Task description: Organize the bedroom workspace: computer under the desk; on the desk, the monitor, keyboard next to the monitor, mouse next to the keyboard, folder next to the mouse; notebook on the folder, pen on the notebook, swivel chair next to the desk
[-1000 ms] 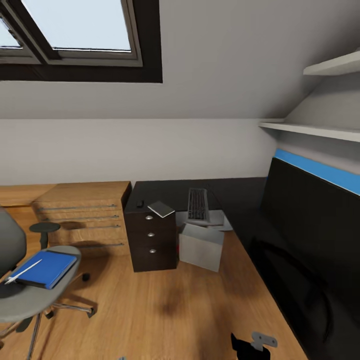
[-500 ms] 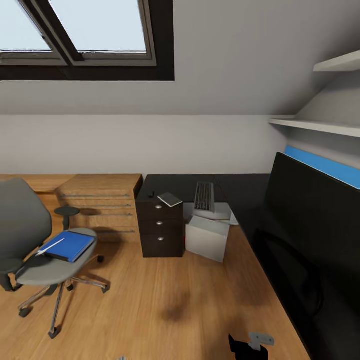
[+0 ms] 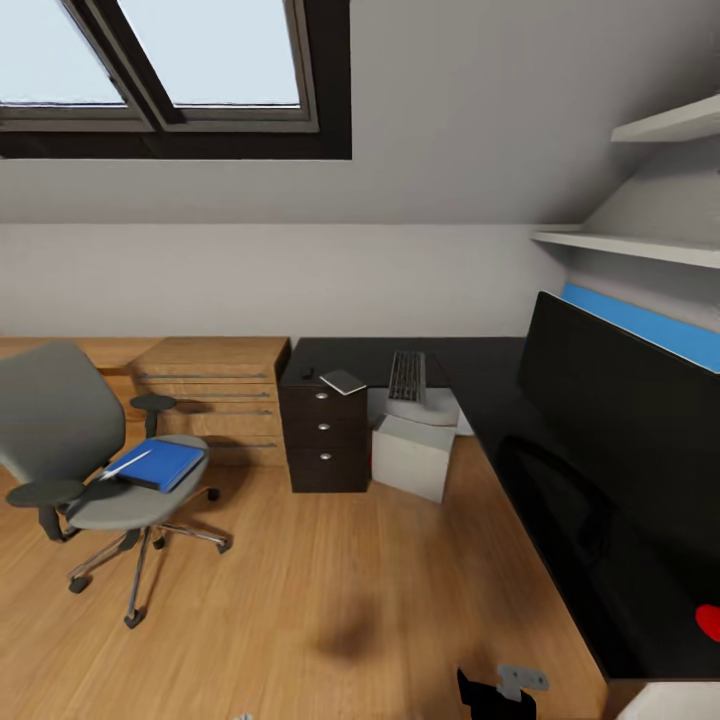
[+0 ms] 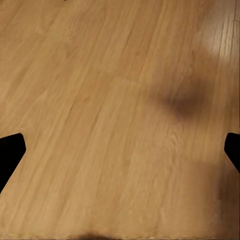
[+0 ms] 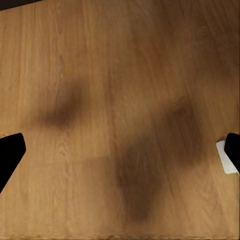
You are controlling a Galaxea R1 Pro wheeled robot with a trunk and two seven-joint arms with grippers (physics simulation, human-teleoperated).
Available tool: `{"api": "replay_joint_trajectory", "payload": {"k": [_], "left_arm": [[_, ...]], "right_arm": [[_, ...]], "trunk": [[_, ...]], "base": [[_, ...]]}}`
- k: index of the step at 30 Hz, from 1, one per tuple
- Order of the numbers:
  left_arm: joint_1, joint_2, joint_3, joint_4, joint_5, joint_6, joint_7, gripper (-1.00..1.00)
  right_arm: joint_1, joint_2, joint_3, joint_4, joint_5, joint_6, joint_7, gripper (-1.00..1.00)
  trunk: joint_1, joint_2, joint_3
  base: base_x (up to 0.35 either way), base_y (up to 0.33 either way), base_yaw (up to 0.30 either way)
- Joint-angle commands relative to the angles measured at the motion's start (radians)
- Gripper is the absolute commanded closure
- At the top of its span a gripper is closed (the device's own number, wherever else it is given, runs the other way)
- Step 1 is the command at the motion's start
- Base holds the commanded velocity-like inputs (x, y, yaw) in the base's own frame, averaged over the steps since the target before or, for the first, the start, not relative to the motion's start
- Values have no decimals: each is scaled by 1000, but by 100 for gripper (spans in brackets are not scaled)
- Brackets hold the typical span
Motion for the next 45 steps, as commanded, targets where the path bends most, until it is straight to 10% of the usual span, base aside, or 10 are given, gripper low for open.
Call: {"api": "replay_joint_trajectory", "payload": {"k": [1,45], "left_arm": [[0,0,-3,0,8,-3,1,-100],[0,-1,-3,1,8,4,1,-100]], "right_arm": [[-1,-1,-9,2,3,-4,4,-100],[-1,-4,-9,1,4,-3,5,-100]], "trunk": [[-1,-1,-2],[-1,-1,-10]], "base": [[-321,0,1],[-246,-162,0]]}}
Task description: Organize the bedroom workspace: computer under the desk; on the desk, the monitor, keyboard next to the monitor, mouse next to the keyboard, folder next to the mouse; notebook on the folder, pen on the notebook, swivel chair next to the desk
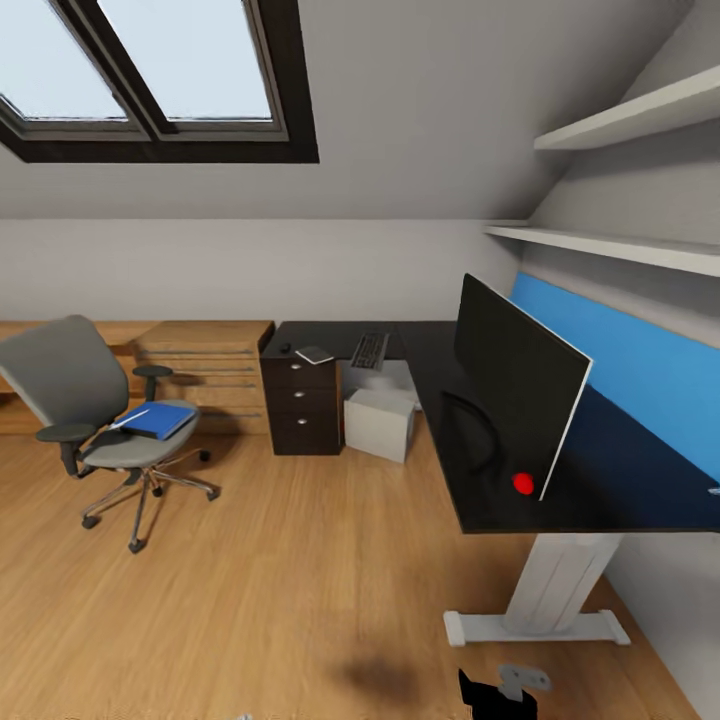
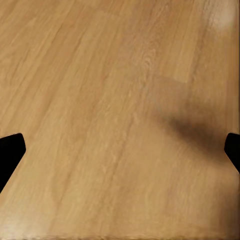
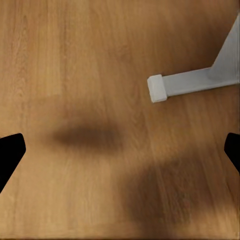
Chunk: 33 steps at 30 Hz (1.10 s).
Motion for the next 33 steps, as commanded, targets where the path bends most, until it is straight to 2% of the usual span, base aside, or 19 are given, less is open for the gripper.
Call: {"api": "replay_joint_trajectory", "payload": {"k": [1,8,11,12,15,19,23,26,33], "left_arm": [[-1,0,-1,2,7,-3,1,-100],[-1,2,-3,23,7,-5,1,-100],[-1,1,-3,27,5,-7,2,-100],[-1,1,-3,29,5,-6,3,-100],[-1,0,-3,30,4,-5,4,-100],[-1,0,-6,31,3,-5,5,-100],[-1,1,-7,32,3,-4,5,-100],[-1,3,-6,33,4,-3,5,-100],[-1,15,-4,55,6,-7,5,-100]], "right_arm": [[-1,-2,-9,1,4,-4,5,-100],[-1,-6,-9,1,20,-2,-14,-100],[-1,-5,-9,1,23,0,-65,-100],[-1,-3,-9,1,24,1,-112,-100],[0,-2,-9,2,26,2,-175,-100],[8,-9,-9,1,27,1,-216,-100],[35,-26,-8,1,34,-7,-230,-100],[66,-39,-8,1,62,-56,-226,-100],[108,-48,-8,2,112,-196,-189,-100]], "trunk": [[0,-1,-1],[0,-1,-1],[0,-1,-1],[0,-1,-1],[0,-1,-1],[0,-1,-1],[0,-1,-1],[0,-1,-1],[0,-1,-1]], "base": [[-118,-139,0],[-53,-63,0],[-16,-19,0],[-8,-10,0],[-5,-6,0],[-2,-3,0],[-1,-1,0],[0,0,0],[0,0,0]]}}
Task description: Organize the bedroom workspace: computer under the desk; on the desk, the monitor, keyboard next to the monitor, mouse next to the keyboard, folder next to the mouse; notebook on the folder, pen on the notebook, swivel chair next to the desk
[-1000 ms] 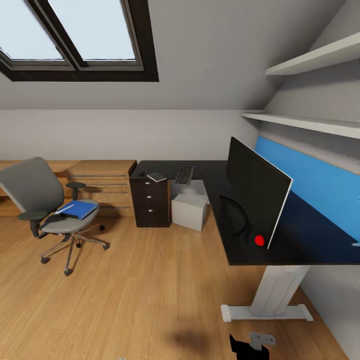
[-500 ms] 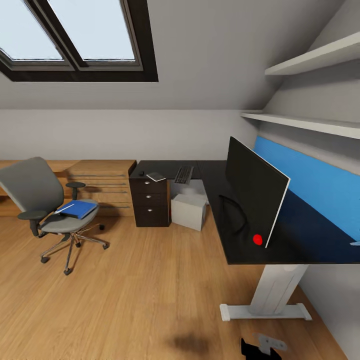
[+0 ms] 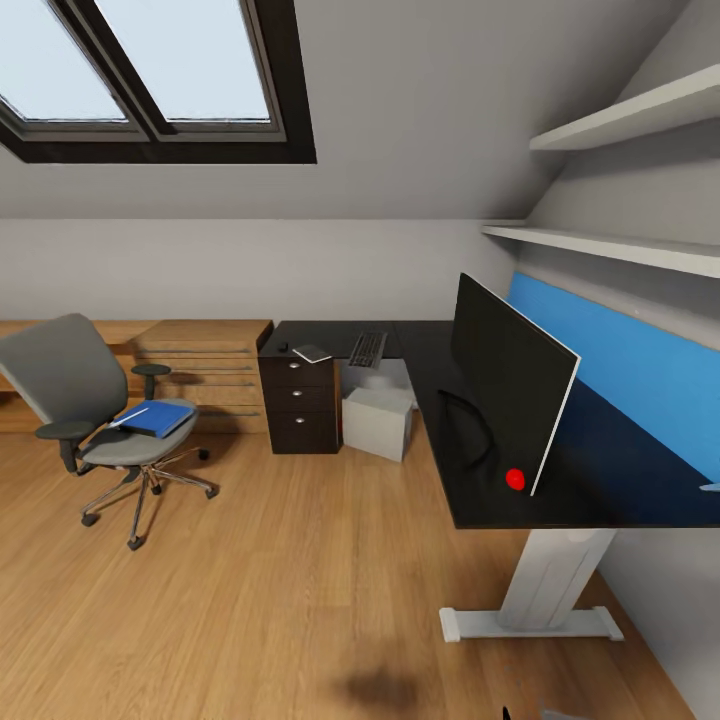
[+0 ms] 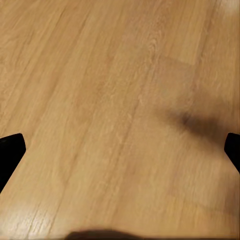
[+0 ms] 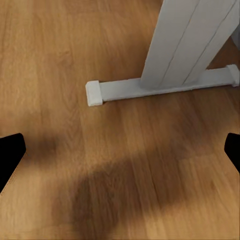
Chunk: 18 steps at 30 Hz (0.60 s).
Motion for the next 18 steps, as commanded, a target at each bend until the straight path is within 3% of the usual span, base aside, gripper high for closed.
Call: {"api": "replay_joint_trajectory", "payload": {"k": [1,12,18], "left_arm": [[-1,2,0,4,7,-4,0,-100],[-1,11,2,21,9,-8,-2,-100],[-1,14,2,24,8,-8,-4,-100]], "right_arm": [[3,-1,-3,2,14,-16,-4,-100],[20,-2,-4,2,26,-66,9,-100],[21,2,-4,2,25,-65,9,-100]], "trunk": [[0,-1,-1],[0,-1,-1],[0,-1,-1]], "base": [[0,0,0],[0,-2,0],[0,-165,0]]}}
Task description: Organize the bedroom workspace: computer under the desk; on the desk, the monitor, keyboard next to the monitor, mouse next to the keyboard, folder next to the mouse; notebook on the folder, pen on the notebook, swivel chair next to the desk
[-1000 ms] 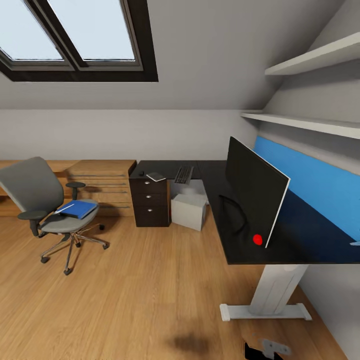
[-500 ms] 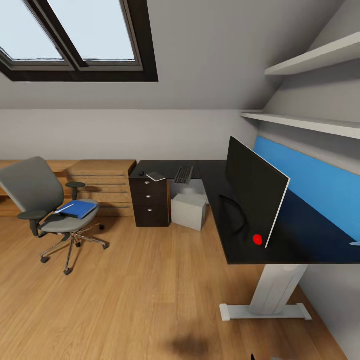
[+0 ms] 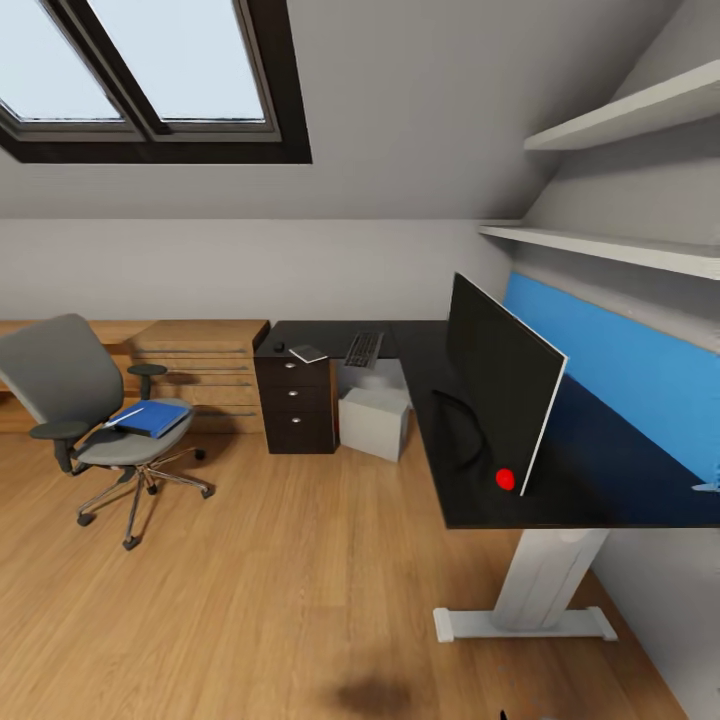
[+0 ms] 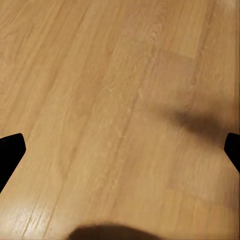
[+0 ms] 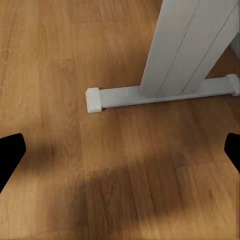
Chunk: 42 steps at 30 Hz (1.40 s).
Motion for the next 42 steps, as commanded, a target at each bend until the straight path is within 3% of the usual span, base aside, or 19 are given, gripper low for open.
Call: {"api": "replay_joint_trajectory", "payload": {"k": [1,17,27,42], "left_arm": [[-1,0,0,0,5,-3,0,-100],[-1,0,1,1,6,-3,0,-100],[-1,1,1,1,8,-3,0,-100],[-1,0,1,1,8,-2,0,-100]], "right_arm": [[-1,2,-5,2,10,-3,-6,-100],[-1,8,-5,2,11,-2,-6,-100],[-1,7,-6,2,11,-1,-6,-100],[-1,5,-6,2,11,-1,-6,-100]], "trunk": [[0,-1,-1],[0,-1,-1],[0,-1,-1],[-58,104,46]], "base": [[0,-262,0],[-1,-290,0],[-4,-64,0],[0,-1,0]]}}
